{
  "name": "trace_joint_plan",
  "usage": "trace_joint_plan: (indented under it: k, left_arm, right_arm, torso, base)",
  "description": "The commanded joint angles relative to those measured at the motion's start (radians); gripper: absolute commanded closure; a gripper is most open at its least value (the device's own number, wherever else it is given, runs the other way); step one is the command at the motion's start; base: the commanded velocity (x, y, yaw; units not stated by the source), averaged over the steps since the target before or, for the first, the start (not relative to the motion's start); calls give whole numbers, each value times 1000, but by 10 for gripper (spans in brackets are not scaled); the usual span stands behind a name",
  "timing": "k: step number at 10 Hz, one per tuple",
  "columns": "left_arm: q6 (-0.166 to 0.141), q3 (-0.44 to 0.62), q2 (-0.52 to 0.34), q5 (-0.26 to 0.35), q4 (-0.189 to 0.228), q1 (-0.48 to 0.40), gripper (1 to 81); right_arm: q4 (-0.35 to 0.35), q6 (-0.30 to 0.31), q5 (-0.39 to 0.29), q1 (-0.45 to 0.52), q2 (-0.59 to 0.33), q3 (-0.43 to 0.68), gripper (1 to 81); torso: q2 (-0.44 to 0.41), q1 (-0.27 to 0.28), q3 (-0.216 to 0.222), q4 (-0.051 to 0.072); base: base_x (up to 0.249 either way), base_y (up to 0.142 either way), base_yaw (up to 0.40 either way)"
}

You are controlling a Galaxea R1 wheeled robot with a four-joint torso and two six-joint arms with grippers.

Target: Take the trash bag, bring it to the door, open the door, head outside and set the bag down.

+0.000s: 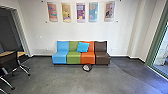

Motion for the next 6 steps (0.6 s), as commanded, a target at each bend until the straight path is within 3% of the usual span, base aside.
trace_joint_plan:
  k: [1, 6]
  left_arm:
    - [2, 6, -3, 44, 14, -40, 10]
    - [2, 6, -3, 44, 14, -40, 10]
  right_arm:
    - [-21, -11, -48, 34, 3, 12, 10]
    - [-21, -11, -48, 34, 4, 12, 10]
  torso:
    - [0, 0, 0, 0]
    - [0, 0, 0, 0]
  base:
    - [152, 0, 0]
    - [152, 0, 0]
